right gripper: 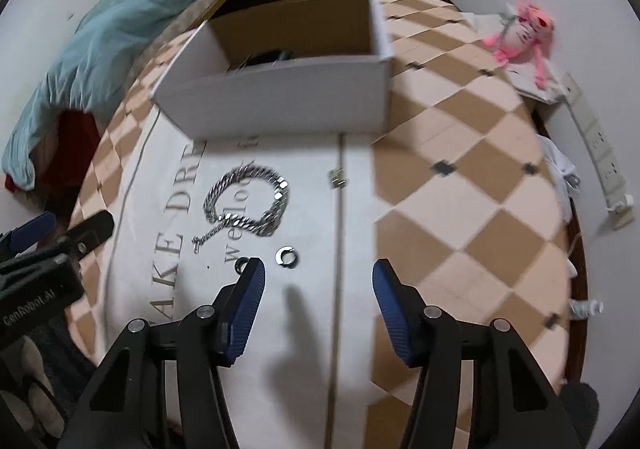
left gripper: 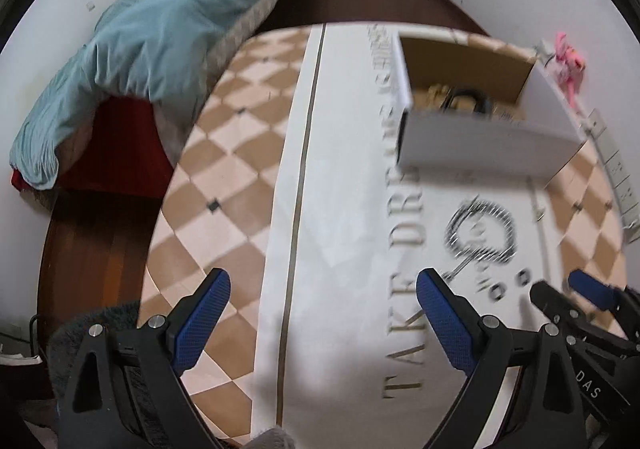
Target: Organize jewelry
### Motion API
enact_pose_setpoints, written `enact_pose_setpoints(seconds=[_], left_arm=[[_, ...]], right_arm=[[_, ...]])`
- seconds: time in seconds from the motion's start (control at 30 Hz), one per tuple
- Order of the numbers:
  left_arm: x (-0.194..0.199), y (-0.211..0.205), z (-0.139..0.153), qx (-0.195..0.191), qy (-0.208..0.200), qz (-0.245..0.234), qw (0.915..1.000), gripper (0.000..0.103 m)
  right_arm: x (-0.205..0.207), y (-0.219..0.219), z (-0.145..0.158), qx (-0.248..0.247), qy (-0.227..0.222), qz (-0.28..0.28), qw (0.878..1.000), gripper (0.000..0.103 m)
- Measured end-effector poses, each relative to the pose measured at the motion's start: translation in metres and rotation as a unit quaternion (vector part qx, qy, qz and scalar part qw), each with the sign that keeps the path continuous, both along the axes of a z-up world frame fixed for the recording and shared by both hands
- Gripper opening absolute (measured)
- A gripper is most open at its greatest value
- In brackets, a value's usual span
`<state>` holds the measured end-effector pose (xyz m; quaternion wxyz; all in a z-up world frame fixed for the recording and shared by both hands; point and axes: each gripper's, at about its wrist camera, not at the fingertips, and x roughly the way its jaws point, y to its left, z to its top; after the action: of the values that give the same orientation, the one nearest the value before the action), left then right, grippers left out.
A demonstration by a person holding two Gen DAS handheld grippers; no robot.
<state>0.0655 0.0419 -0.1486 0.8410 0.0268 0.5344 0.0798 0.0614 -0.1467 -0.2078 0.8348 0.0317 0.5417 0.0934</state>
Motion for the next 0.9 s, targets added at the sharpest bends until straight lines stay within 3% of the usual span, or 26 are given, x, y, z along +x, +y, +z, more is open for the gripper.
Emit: enact_pose_setpoints(seconds=[0.17,0.23,0.3,0.47,0.63,0.9], left_arm=[[-0.005,0.005,-0.016,-0.001,0.011,0.004,0.9999,0.095],[-0.006,0.005,-0.019,-0.005,0.014,0.004,0.9999,0.095],[-0.004,0.005,-0.020,-0.008,0.015,0.003,0.9999,0.095],[-0.007,-0.008,-0.016,-0.011,0.004,-0.016,0.9998,0.095],[-0.010,-0.041,-0.020,-0.047,0.007,-0.054,0.9974,0.094],[-0.011,-0.089,-0.032,-0.055,0.011,-0.102,0.9932,0.089]], right_arm=[[-0.001,0.019,-0.011,-0.038,-0.034,0.016,0.999,0.049],[-0.001,0.024,-0.012,-0.047,-0.043,0.023,0.998,0.038],[-0.002,0.028,-0.012,-0.060,-0.054,0.029,0.996,0.013],[-0.005,0.010,-0.007,-0.037,-0.051,0.006,0.998,0.013],[-0.012,-0.033,0.003,-0.016,-0.042,-0.050,0.998,0.013],[-0.019,-0.068,0.002,-0.023,-0.040,-0.099,0.994,0.013]])
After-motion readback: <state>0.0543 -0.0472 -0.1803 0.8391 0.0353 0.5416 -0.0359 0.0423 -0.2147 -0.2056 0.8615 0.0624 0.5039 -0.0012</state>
